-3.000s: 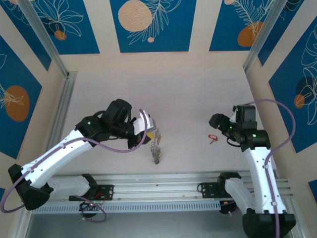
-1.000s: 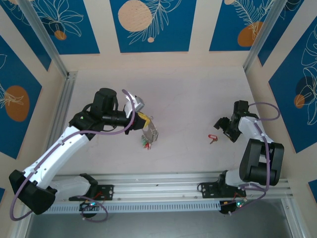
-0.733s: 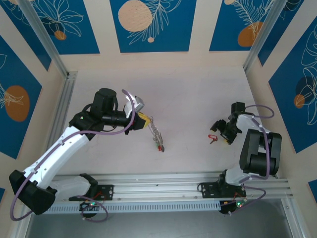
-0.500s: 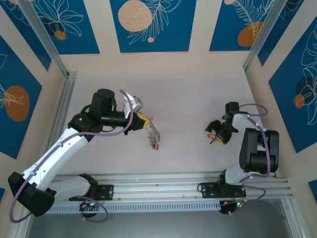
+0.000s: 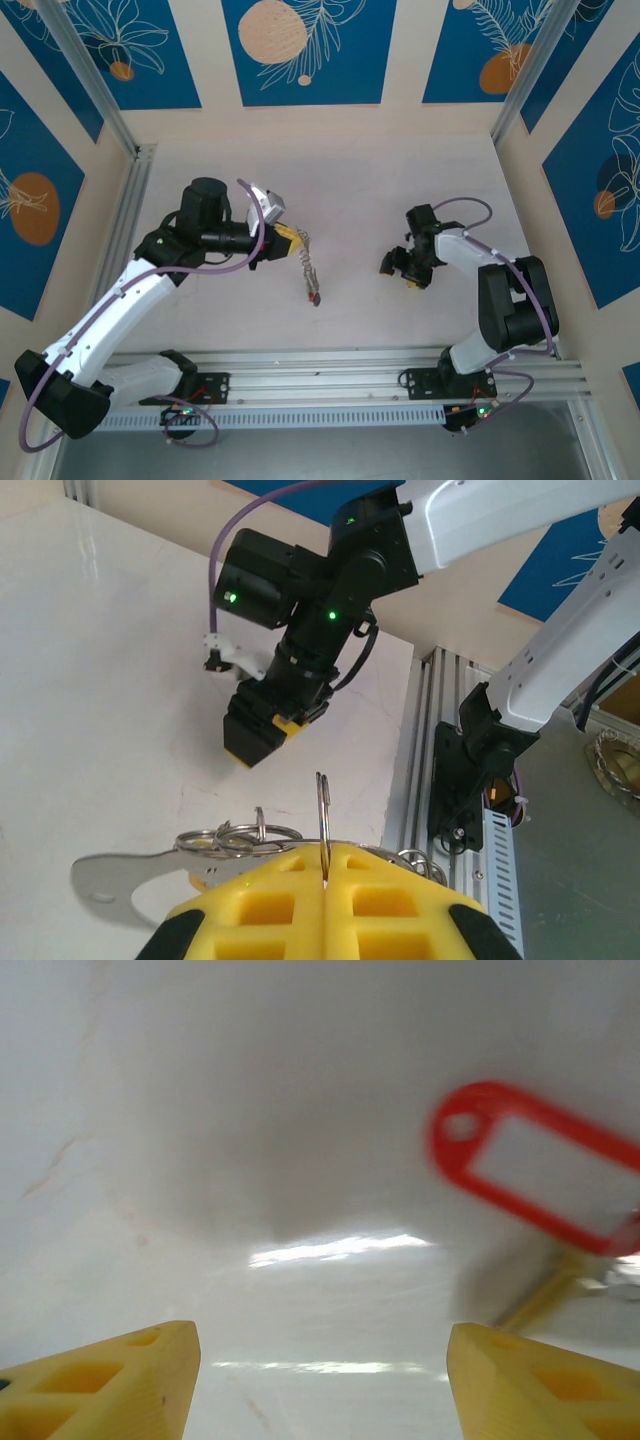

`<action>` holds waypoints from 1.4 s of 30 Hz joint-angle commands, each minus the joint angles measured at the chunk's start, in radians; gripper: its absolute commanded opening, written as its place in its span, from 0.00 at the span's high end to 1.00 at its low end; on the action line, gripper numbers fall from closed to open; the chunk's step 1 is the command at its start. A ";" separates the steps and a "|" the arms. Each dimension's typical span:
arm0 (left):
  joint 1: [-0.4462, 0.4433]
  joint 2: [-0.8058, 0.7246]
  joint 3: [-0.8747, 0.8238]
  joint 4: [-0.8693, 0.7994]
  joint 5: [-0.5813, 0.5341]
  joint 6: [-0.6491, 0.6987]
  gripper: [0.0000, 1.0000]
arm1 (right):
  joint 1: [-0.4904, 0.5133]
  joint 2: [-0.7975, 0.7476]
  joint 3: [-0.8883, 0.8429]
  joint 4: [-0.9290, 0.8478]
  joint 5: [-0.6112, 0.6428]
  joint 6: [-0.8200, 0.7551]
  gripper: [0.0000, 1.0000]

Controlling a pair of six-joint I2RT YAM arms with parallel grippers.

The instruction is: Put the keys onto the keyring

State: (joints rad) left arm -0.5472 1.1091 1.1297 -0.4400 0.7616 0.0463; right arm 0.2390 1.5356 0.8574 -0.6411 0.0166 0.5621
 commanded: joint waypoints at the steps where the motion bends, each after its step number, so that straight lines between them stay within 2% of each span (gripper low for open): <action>1: 0.015 -0.011 -0.009 0.065 0.053 -0.019 1.00 | 0.081 -0.022 0.039 -0.011 0.024 0.025 0.34; 3: 0.015 -0.010 -0.009 0.065 0.054 -0.020 1.00 | 0.126 -0.061 0.057 -0.064 0.076 0.011 0.34; 7: 0.015 -0.009 -0.010 0.070 0.060 -0.024 1.00 | 0.196 -0.206 0.089 -0.243 0.263 0.006 0.34; 11: 0.018 -0.006 -0.015 0.092 0.082 -0.043 1.00 | 0.179 -0.307 0.102 -0.361 0.460 -0.004 0.34; 12: 0.018 -0.004 -0.017 0.101 0.090 -0.048 1.00 | 0.159 -0.312 0.101 -0.343 0.439 -0.027 0.37; 15: 0.019 -0.001 -0.019 0.118 0.106 -0.065 1.00 | 0.134 -0.224 0.164 -0.355 0.465 -0.092 0.39; 19: 0.019 -0.019 -0.022 0.124 0.108 -0.068 1.00 | 0.124 -0.068 0.228 -0.368 0.569 -0.156 0.39; 24: 0.018 -0.036 -0.024 0.136 0.117 -0.076 1.00 | -0.054 -0.046 0.148 -0.204 0.306 -0.127 0.38; 29: 0.020 -0.050 -0.033 0.168 0.134 -0.098 1.00 | -0.149 -0.014 0.116 -0.114 0.191 -0.116 0.31; 34: 0.020 -0.051 -0.036 0.186 0.145 -0.112 1.00 | -0.116 0.064 0.095 -0.063 0.115 -0.095 0.32; 39: 0.029 -0.060 -0.040 0.199 0.147 -0.122 1.00 | -0.080 0.154 0.137 -0.066 0.095 -0.079 0.35; 42: 0.035 -0.066 -0.040 0.200 0.145 -0.122 1.00 | -0.069 0.170 0.159 -0.089 0.087 -0.083 0.29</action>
State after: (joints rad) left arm -0.5297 1.0760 1.0893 -0.2974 0.8646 -0.0666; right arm 0.1596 1.6817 0.9901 -0.7197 0.1581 0.4652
